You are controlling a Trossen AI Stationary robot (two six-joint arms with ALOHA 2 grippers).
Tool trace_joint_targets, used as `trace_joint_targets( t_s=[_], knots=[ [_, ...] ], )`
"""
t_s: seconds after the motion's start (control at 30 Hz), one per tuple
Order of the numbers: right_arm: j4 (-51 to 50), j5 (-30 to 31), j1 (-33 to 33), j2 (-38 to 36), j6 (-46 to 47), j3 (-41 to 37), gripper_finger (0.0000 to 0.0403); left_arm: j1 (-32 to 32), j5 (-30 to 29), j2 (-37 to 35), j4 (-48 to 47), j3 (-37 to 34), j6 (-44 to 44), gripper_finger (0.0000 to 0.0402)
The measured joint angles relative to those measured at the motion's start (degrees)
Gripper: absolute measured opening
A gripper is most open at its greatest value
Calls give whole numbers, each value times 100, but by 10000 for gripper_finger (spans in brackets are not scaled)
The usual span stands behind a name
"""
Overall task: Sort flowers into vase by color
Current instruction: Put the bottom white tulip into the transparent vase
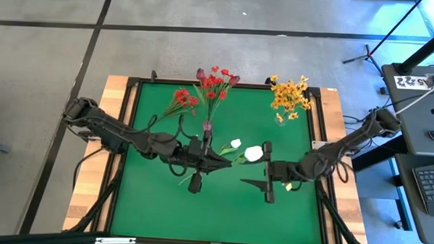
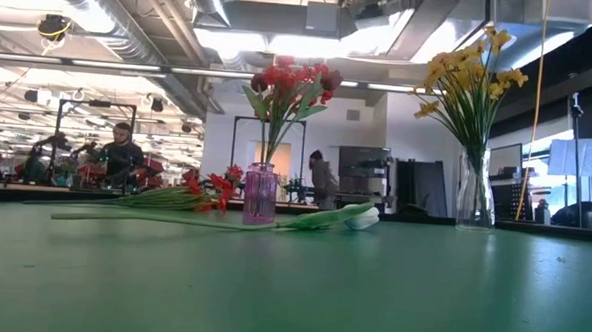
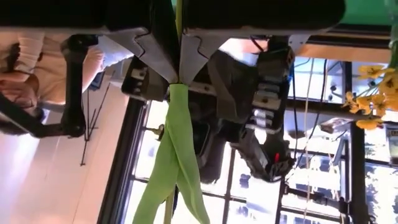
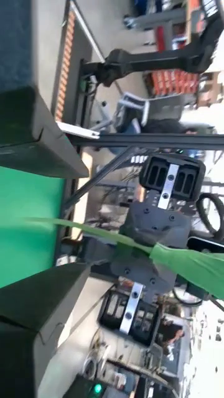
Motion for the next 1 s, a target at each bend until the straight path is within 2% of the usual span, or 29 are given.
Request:
trace_joint_targets(
  t_s=[0.27, 0.67, 1.0],
  knots=[
    [975, -779, -399, 336, 93, 0, 232, 9, 104, 23, 245, 0, 122, 0],
    [1586, -768, -500, 599, 203, 0, 232, 98, 336, 183, 642, 0, 140, 0],
    [1450, -660, -524, 605, 263, 0, 232, 273, 415, 442, 858, -2, 130, 0]
  ],
)
